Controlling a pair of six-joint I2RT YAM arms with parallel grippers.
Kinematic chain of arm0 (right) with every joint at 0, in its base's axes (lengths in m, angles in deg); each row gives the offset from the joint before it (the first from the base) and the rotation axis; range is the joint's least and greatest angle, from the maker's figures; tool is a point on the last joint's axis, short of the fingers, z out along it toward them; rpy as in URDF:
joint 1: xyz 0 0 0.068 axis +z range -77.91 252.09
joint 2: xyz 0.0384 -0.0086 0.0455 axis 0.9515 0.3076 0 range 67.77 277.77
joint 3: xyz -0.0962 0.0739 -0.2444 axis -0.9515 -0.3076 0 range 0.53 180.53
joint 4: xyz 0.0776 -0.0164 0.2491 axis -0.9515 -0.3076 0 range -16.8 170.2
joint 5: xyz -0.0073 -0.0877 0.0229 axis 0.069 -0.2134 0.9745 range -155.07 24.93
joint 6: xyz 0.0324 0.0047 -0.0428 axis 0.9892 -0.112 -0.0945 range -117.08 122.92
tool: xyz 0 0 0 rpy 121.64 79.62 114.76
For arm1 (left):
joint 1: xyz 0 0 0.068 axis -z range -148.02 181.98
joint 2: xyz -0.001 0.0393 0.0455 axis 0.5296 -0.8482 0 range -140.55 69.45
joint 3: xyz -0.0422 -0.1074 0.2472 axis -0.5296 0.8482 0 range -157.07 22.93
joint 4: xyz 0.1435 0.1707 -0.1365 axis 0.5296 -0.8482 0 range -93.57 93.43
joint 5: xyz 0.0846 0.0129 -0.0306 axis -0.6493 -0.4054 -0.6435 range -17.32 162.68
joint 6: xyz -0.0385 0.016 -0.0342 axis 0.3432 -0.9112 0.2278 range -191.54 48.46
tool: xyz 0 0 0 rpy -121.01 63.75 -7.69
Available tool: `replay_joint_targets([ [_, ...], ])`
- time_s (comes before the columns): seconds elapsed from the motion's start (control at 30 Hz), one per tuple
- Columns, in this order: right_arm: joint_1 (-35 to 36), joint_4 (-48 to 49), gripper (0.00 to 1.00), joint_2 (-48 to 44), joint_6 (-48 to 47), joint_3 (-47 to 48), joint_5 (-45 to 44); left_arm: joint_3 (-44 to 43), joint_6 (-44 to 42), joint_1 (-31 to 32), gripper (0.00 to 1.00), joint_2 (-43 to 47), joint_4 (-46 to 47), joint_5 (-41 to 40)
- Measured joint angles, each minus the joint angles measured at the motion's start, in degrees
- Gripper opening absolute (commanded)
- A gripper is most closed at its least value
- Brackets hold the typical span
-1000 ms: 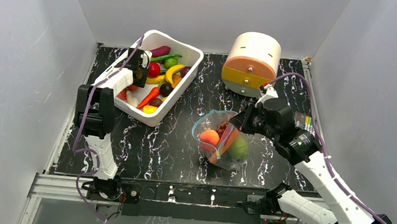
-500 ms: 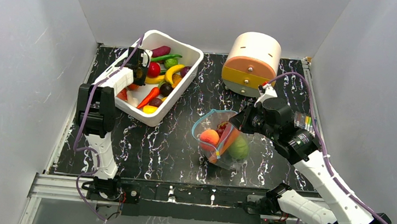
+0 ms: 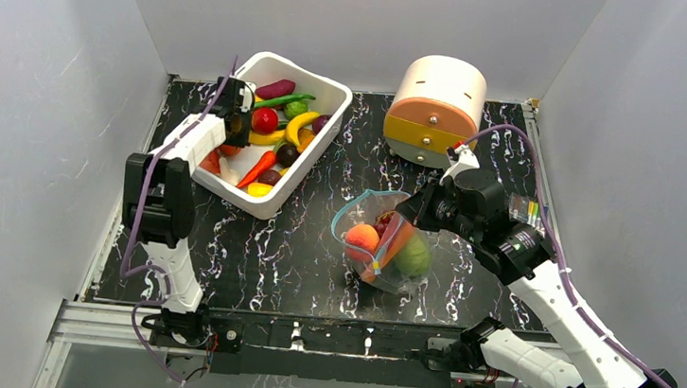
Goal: Place the food in the zip-top bag and seal the zipper
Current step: Pick up the fake vegetable from the bin.
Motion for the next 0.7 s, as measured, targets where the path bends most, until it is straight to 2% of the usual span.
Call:
replay_joint_targets([
  [0.7, 0.0, -3.2, 0.0, -0.8, -2.1, 2.7, -2.3, -0.2, 9.5, 0.0, 0.0, 18.8, -18.9, 5.2],
])
